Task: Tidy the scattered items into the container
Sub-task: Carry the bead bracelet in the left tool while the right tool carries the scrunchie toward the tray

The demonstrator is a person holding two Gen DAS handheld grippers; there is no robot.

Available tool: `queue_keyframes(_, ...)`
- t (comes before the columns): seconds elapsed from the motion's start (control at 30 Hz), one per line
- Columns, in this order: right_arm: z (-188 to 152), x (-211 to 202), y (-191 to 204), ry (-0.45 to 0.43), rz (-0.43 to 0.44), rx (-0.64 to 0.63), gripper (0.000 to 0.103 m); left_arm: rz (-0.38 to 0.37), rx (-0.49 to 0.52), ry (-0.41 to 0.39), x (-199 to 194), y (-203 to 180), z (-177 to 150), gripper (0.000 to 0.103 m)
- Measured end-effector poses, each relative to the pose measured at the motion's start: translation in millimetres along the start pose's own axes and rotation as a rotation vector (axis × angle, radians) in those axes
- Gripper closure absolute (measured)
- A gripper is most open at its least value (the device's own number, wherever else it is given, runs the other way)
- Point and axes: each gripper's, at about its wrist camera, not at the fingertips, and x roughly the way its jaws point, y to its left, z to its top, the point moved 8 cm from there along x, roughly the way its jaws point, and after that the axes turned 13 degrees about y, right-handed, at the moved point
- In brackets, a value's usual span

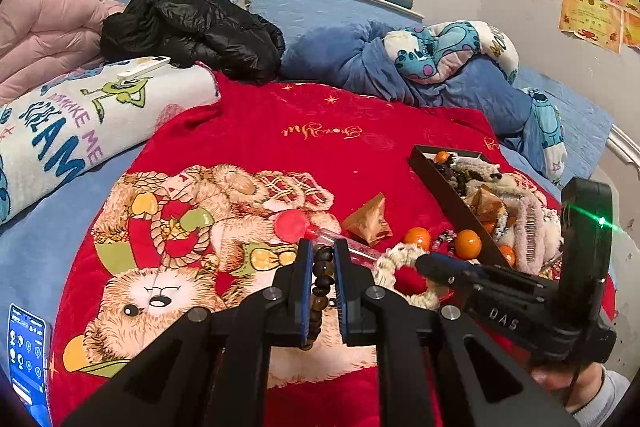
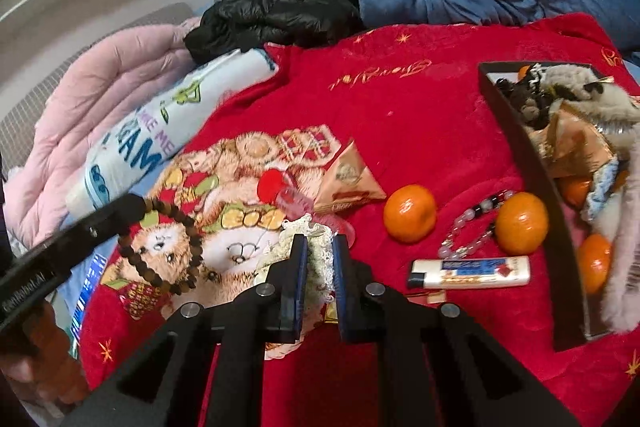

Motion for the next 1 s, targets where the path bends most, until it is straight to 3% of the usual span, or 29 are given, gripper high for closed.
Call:
queue_keyframes(0.57,-3.0,-61.9,-41.4,-0.112,-0.066,0.045,0.090,-0.110,0.055,-0.032,-10.5,-87.2,5.1,0.092)
queue_keyframes(0.83,-11.9,-116.2,-88.0,-0.211,-0.150,0.091,0.090,-0.219,0.103,-0.033,-10.3,-149.2,5.1,0.092)
queue_keyframes(1.0,-21.9,-153.7,-131.3,-0.279,-0.181,0.178,0.090,-0.229,0.147,-0.029,-8.4,-185.7,-1.3,0.092)
